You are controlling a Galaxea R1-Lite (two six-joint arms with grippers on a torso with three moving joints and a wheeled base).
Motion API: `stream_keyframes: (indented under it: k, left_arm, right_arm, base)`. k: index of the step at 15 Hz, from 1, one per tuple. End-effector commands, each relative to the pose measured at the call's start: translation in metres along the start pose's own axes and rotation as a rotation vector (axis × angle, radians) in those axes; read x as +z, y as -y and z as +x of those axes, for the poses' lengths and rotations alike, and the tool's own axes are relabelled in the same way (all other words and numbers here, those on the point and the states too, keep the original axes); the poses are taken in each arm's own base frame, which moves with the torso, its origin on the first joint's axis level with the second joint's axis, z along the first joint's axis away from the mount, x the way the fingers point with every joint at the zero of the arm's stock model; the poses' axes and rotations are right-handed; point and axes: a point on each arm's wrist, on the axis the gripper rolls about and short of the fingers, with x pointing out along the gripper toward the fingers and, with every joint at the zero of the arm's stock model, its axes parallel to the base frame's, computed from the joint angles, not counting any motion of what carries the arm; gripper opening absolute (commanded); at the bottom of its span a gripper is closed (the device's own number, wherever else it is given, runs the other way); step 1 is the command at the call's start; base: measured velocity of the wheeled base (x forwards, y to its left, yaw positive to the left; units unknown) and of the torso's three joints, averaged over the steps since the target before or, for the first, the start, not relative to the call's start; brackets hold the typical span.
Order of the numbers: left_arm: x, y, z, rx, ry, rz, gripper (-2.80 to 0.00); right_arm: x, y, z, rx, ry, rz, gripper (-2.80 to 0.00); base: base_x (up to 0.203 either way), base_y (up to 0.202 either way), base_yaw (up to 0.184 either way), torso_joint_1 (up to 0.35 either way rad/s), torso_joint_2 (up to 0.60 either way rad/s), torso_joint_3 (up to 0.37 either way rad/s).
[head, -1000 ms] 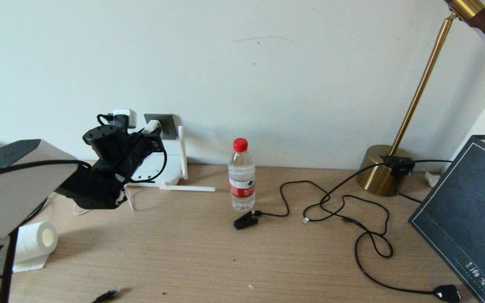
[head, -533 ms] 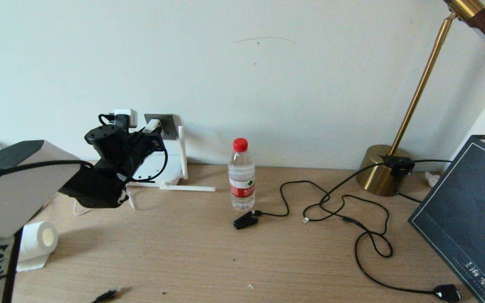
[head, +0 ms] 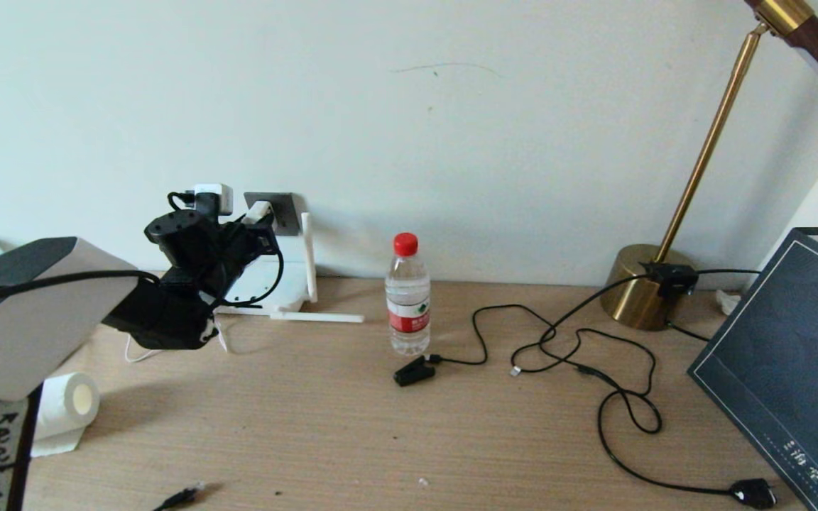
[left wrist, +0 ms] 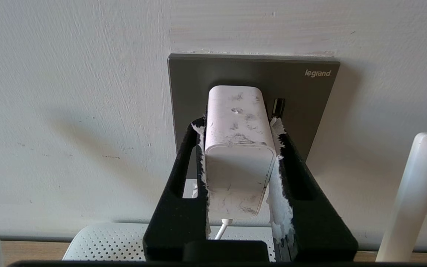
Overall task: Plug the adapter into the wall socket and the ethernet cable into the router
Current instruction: Plug plug into socket
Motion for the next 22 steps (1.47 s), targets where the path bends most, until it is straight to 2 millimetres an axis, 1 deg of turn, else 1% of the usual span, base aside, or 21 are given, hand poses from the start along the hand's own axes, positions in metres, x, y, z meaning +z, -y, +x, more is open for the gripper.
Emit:
stream_keyframes:
  k: [1,6,16,22]
  left_arm:
    - [-0.002,0.0,0.0,-0.001,0.0,0.0,-2.8]
    - [-0.006,0.0,0.004,-0.001,0.004,0.0,-2.8]
    - [-0.024,0.001,0.011,0.003,-0.01,0.0,-2.8]
    - [-0.028,0.001,0.015,0.001,-0.016,0.0,-2.8]
  right_arm:
    - [0.0,0.0,0.0,0.001,-0.002,0.0,-2.8]
    - [0.0,0.0,0.0,0.001,-0.002,0.0,-2.8]
    - [0.0,0.0,0.0,0.0,-0.002,-0.001,-2.8]
    - [0.0,0.0,0.0,0.001,-0.002,0.0,-2.8]
  base:
    - [0.0,0.0,0.0,0.0,0.0,0.0]
    - [0.0,0.0,0.0,0.0,0.0,0.0]
    - [0.0,0.0,0.0,0.0,0.0,0.0]
    - [0.0,0.0,0.0,0.0,0.0,0.0]
